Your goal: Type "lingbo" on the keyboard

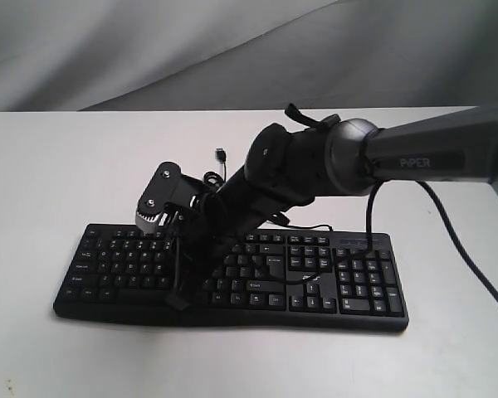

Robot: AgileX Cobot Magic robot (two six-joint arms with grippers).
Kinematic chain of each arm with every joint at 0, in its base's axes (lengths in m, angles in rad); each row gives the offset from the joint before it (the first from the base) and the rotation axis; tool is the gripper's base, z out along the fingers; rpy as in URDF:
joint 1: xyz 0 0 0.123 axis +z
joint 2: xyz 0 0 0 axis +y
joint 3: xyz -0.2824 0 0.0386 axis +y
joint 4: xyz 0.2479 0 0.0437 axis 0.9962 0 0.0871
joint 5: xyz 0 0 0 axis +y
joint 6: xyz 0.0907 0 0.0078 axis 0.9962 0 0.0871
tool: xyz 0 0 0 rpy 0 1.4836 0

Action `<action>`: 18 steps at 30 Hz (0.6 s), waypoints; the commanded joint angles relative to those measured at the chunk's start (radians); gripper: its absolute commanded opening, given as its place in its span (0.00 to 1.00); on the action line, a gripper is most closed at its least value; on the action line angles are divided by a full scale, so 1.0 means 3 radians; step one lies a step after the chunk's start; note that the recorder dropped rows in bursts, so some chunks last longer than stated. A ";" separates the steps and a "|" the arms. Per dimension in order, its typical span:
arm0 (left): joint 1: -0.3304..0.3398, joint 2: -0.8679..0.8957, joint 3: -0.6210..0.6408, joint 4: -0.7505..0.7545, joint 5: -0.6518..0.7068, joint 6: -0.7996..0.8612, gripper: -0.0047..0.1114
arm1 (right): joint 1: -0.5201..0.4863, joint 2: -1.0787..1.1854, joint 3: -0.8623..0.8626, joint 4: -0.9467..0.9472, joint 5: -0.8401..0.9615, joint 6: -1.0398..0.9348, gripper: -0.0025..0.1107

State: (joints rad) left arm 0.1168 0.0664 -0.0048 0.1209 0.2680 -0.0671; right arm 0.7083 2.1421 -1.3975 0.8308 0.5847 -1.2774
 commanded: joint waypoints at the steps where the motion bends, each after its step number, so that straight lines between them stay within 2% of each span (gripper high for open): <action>1: -0.0002 0.0021 0.0016 -0.0013 -0.0020 -0.0007 0.04 | 0.0019 0.0040 0.0001 -0.0057 0.0017 0.0064 0.02; 18: -0.0002 0.0021 0.0016 -0.0013 -0.0020 -0.0007 0.04 | 0.0019 0.0046 0.0001 -0.0083 0.0017 0.0069 0.02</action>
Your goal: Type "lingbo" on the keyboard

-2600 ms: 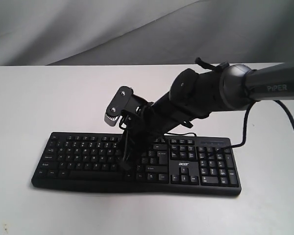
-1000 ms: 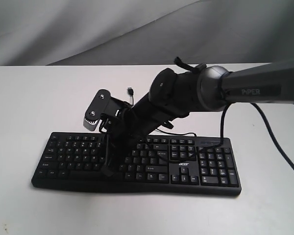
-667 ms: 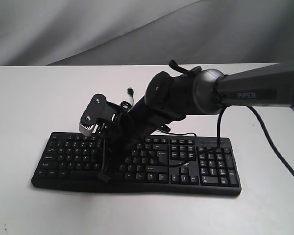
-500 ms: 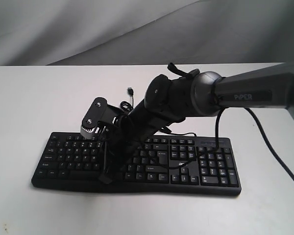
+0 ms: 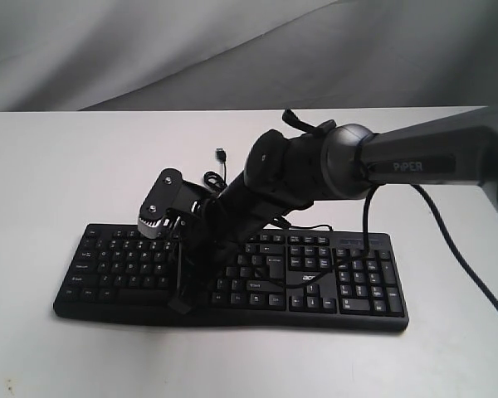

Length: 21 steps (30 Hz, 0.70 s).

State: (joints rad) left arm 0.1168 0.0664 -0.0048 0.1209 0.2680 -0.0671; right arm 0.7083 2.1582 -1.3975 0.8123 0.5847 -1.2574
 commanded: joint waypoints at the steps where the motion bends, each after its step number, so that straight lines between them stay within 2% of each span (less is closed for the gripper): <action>1: -0.0002 0.0021 0.0016 -0.0013 -0.0020 -0.0007 0.04 | 0.0019 0.0008 0.0001 -0.0021 0.0017 0.0003 0.02; 14: -0.0002 0.0021 0.0016 -0.0013 -0.0020 -0.0007 0.04 | 0.0043 -0.0105 -0.0005 -0.0031 -0.0082 0.0024 0.02; 21: -0.0002 0.0021 0.0016 -0.0013 -0.0020 -0.0007 0.04 | 0.0099 0.0040 -0.0387 -0.0291 -0.0016 0.0288 0.02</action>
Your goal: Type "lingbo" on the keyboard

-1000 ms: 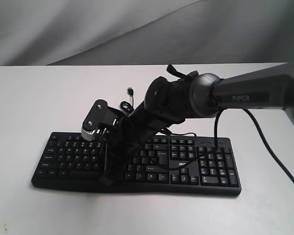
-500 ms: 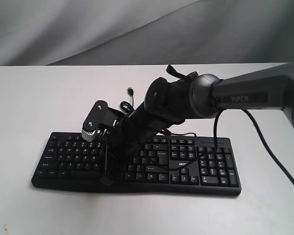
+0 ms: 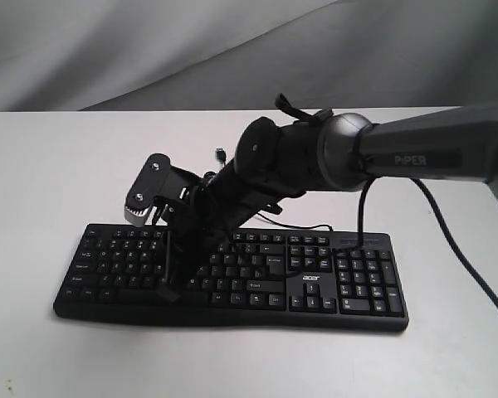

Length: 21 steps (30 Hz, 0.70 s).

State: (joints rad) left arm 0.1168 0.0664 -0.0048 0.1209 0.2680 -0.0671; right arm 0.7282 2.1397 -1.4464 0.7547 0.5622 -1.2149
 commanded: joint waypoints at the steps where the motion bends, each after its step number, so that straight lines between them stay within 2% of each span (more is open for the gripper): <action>1: -0.0002 0.0021 0.0016 -0.0013 -0.0020 -0.0007 0.04 | 0.0033 0.0138 -0.0272 -0.0099 0.0087 0.0164 0.02; 21: -0.0002 0.0021 0.0016 -0.0013 -0.0020 -0.0007 0.04 | 0.0033 0.0335 -0.0404 -0.0099 0.0086 0.0239 0.02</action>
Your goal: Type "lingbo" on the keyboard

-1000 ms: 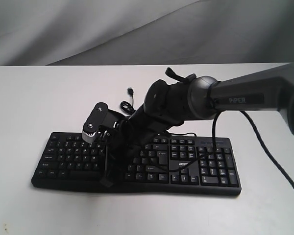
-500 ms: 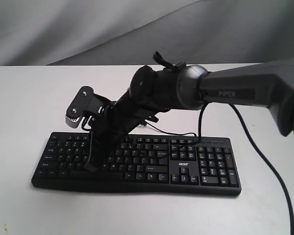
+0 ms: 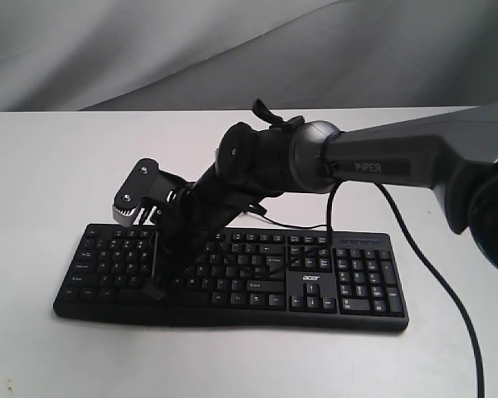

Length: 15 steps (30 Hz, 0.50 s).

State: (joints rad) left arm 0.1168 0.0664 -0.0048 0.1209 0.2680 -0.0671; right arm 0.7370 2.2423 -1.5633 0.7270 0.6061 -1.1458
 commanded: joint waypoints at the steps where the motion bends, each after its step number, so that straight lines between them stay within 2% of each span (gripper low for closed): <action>1: -0.0002 0.0021 0.0016 -0.0013 -0.0020 -0.0007 0.04 | 0.0004 -0.0008 -0.0014 -0.0006 -0.0060 0.0008 0.02; 8: -0.0002 0.0021 0.0016 -0.0013 -0.0020 -0.0007 0.04 | -0.0006 0.0100 -0.0014 -0.0006 -0.0040 0.0030 0.02; 15: -0.0002 0.0021 0.0016 -0.0013 -0.0020 -0.0007 0.04 | 0.0002 -0.0095 -0.0014 -0.0091 0.0047 0.0043 0.02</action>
State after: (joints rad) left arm 0.1168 0.0664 -0.0048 0.1209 0.2680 -0.0671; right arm 0.7370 2.2471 -1.5654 0.7176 0.6024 -1.1387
